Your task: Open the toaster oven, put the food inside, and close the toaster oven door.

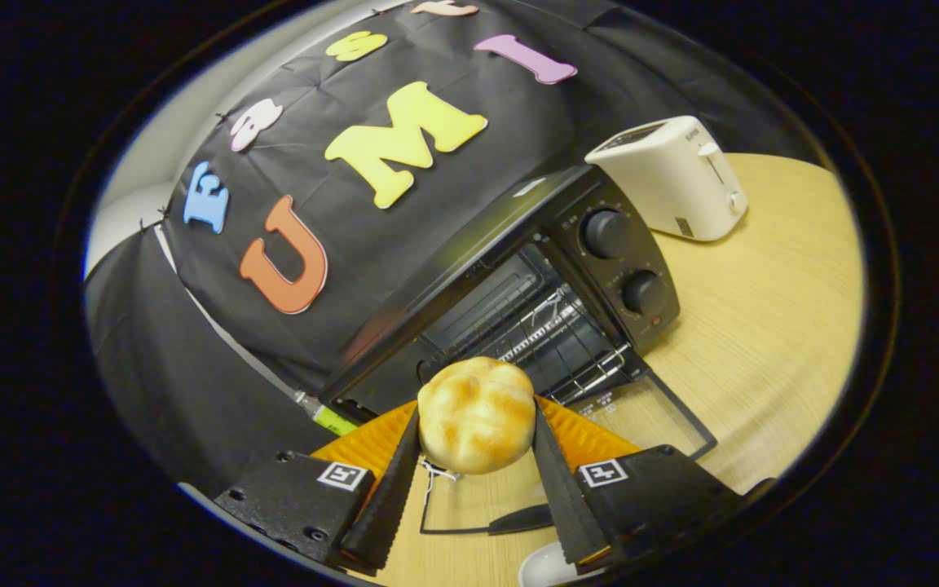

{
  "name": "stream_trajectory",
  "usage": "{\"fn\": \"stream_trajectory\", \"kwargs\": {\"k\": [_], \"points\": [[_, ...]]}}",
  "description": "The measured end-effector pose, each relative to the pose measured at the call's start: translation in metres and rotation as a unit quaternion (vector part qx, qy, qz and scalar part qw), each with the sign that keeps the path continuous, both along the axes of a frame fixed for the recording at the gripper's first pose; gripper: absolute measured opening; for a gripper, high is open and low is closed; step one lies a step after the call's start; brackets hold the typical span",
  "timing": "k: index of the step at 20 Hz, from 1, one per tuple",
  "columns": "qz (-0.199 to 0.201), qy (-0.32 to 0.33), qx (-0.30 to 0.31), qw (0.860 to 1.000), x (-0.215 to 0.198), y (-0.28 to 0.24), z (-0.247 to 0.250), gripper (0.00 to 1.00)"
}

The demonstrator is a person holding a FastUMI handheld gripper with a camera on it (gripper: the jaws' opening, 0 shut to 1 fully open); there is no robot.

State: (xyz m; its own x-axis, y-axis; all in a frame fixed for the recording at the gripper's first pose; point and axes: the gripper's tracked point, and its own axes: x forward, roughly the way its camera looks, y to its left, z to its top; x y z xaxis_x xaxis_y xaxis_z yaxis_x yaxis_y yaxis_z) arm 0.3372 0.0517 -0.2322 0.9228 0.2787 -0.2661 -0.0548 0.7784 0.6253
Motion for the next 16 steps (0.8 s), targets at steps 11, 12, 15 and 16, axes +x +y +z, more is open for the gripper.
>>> {"fn": "stream_trajectory", "kwargs": {"k": [11, 12, 15, 16], "points": [[-0.036, 0.001, -0.082, 0.996, 0.087, 0.016, -0.01, 0.81], [-0.042, -0.006, -0.091, 0.995, 0.094, 0.015, -0.01, 0.81], [-0.05, -0.018, -0.097, 0.994, 0.106, 0.021, -0.01, 0.84], [-0.05, -0.013, -0.092, 0.994, 0.108, 0.023, -0.013, 0.86]]}}
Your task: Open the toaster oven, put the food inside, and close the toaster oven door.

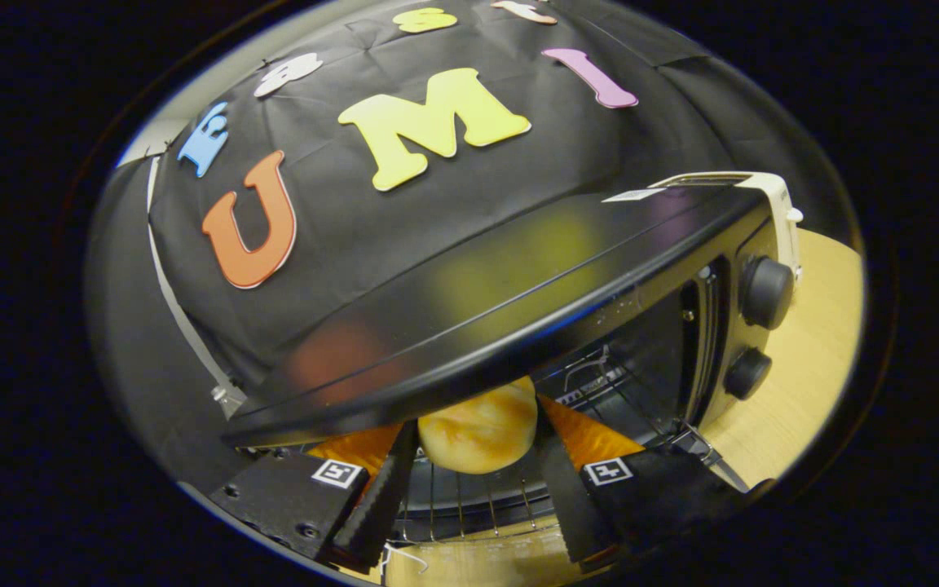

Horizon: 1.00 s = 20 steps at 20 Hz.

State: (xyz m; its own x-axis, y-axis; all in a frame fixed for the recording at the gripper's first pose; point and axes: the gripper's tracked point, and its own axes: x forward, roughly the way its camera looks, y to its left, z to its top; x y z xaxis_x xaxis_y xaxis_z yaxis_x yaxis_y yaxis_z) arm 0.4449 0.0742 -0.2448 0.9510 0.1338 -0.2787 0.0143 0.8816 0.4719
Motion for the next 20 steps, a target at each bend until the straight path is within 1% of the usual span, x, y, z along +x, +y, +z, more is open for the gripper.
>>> {"fn": "stream_trajectory", "kwargs": {"k": [3, 5, 6, 10, 13, 17, 20], "points": [[-0.011, 0.006, 0.015, 1.0, -0.003, -0.001, -0.004, 0.94], [-0.008, 0.008, 0.027, 1.0, -0.005, 0.002, -0.005, 0.99], [-0.007, 0.015, 0.027, 0.999, -0.009, 0.001, -0.003, 1.0], [-0.01, 0.022, 0.046, 0.999, -0.026, -0.008, 0.003, 1.0], [-0.001, 0.022, 0.049, 0.999, -0.044, -0.013, 0.012, 1.0], [0.005, 0.01, 0.027, 1.0, -0.079, -0.021, 0.023, 1.0], [0.026, 0.011, 0.012, 1.0, -0.113, -0.017, 0.022, 1.0]]}}
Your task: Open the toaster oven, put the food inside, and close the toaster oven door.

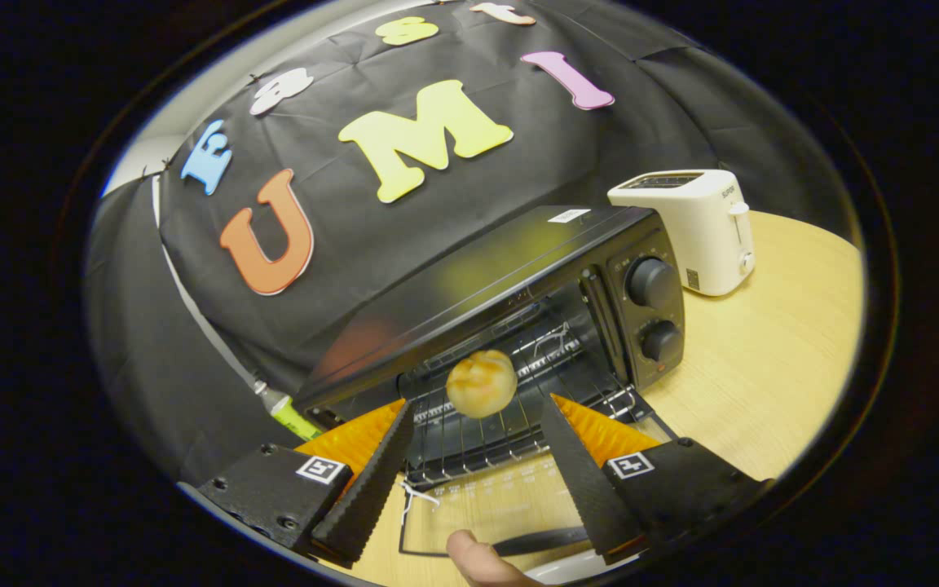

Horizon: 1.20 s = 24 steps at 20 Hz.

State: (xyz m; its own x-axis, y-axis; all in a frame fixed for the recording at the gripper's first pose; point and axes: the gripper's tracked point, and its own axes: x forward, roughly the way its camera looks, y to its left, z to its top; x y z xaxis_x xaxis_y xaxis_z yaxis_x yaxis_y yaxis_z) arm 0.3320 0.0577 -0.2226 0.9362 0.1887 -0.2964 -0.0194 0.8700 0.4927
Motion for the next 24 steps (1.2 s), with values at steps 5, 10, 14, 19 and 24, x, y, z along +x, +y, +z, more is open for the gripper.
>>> {"fn": "stream_trajectory", "kwargs": {"k": [5, 10, 14, 19, 24], "points": [[0.028, -0.029, -0.105, 0.994, -0.051, 0.006, -0.003, 1.0], [0.038, -0.049, -0.225, 0.972, -0.088, 0.007, -0.02, 1.0], [0.054, -0.051, -0.246, 0.966, -0.111, 0.017, -0.039, 1.0], [0.063, -0.024, -0.261, 0.963, -0.12, 0.012, -0.076, 1.0], [0.07, 0.032, -0.246, 0.966, -0.118, 0.008, -0.113, 1.0]]}}
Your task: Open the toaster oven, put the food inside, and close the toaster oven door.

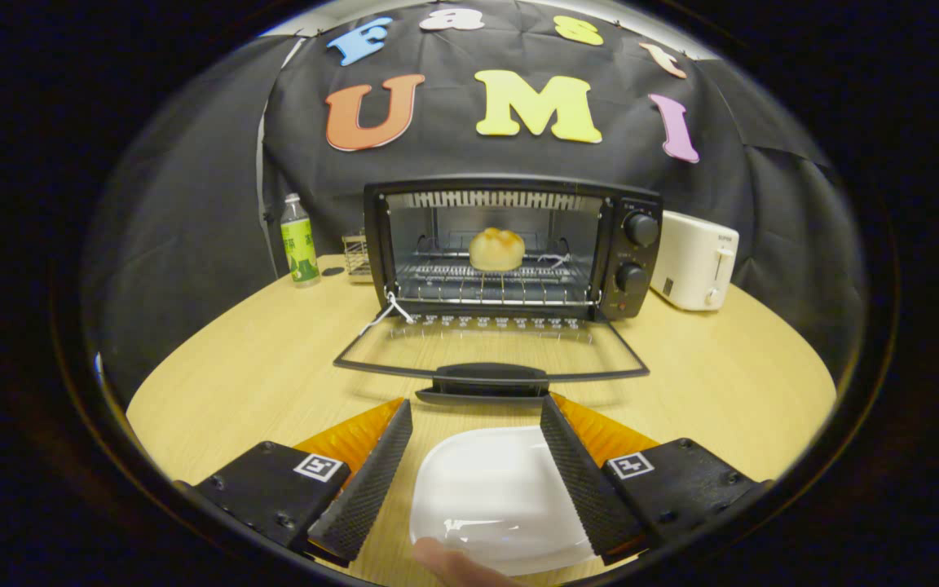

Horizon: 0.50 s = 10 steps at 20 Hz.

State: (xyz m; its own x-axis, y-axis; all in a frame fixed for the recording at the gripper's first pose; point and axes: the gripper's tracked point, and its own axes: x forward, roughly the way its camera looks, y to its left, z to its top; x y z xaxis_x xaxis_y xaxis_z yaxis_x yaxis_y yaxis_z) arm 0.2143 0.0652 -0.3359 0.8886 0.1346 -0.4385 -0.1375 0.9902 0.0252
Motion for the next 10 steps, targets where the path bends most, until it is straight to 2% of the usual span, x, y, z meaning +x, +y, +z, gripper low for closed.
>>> {"fn": "stream_trajectory", "kwargs": {"k": [6, 10], "points": [[-0.004, -0.003, -0.013, 1.0, 0.012, -0.001, -0.001, 1.0], [-0.008, 0.033, -0.016, 0.999, 0.013, 0.0, -0.012, 1.0]]}}
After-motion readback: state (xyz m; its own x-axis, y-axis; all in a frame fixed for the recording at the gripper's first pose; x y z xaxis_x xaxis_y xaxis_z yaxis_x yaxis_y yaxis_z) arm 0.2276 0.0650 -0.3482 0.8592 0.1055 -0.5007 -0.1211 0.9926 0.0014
